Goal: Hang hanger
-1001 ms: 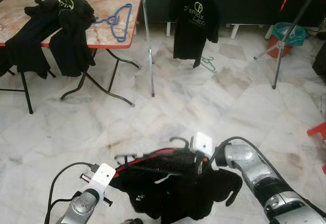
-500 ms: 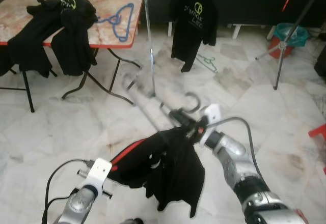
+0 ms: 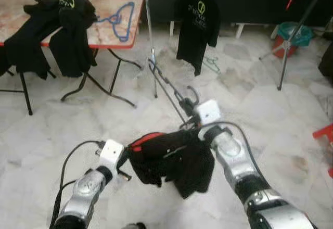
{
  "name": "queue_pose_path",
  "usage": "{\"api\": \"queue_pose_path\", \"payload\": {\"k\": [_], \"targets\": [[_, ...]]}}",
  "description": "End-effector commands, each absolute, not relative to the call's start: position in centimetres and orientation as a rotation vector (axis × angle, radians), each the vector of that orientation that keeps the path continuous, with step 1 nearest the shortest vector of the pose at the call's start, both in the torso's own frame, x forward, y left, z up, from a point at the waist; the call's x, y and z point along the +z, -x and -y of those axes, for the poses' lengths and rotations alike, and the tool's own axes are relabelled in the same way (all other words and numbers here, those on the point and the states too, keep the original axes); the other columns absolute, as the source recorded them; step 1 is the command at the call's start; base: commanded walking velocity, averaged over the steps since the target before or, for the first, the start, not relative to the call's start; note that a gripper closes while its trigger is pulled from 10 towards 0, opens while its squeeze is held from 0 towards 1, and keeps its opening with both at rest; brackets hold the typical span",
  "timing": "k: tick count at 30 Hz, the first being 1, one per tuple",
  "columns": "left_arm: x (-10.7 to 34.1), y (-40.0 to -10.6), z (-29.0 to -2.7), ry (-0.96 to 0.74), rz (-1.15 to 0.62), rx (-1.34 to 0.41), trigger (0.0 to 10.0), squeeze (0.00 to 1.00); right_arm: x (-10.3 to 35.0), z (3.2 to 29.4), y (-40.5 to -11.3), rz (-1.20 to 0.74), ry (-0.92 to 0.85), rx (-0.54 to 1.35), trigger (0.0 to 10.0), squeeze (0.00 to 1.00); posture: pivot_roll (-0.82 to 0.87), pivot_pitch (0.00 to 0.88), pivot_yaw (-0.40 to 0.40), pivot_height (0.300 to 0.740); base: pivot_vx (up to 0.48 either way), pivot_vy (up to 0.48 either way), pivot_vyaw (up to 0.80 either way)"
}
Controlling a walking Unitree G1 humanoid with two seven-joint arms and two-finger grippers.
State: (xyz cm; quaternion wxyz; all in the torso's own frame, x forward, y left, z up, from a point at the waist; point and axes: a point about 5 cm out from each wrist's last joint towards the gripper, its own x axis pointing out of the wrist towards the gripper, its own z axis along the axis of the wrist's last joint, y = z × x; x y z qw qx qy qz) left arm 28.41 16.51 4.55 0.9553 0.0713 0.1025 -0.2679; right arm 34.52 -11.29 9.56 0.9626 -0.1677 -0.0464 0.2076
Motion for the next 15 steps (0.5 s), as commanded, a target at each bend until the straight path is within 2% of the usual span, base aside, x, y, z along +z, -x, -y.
{"api": "queue_pose_path", "payload": {"k": [1,3,9,11,12,14,15], "targets": [[5.1,-28.0,-16.2,-0.13,-0.213,-0.624,0.0,0.0,9.5,11.7,-34.5,0.119,0.403,0.357,10.0,0.0,0.09,0.118,-0.009,0.74,0.0,0.0,0.0],[5.9,-27.6,-15.6,-0.127,-0.205,-0.719,0.0,0.0,9.5,12.2,-34.6,0.144,0.454,0.262,10.0,0.0,0.09,0.117,-0.009,0.74,0.0,0.0,0.0],[8.1,-26.9,-14.6,-0.028,-0.189,-0.847,0.0,0.0,8.9,12.2,-34.3,0.149,0.518,0.215,10.0,0.0,0.09,0.115,-0.007,0.74,0.0,0.0,0.0],[8.9,-26.8,-14.1,0.015,-0.166,-0.885,0.0,0.0,8.8,11.8,-34.2,0.139,0.445,0.233,10.0,0.0,0.1,0.116,-0.007,0.74,0.0,0.0,0.0],[9.8,-26.8,-13.7,0.076,-0.139,-0.901,0.0,0.0,9.0,11.2,-34.2,0.129,0.306,0.263,10.0,0.0,0.1,0.116,-0.007,0.74,0.0,0.0,0.0],[10.2,-27.1,-13.6,0.093,-0.12,-0.877,0.0,0.0,9.6,11.0,-34.6,0.122,0.126,0.264,10.0,0.0,0.1,0.115,-0.006,0.74,0.0,0.0,0.0],[10.1,-27.1,-13.6,0.094,-0.123,-0.868,0.0,0.0,9.9,10.9,-34.7,0.13,0.096,0.268,10.0,0.0,0.1,0.115,-0.006,0.74,0.0,0.0,0.0]]}}
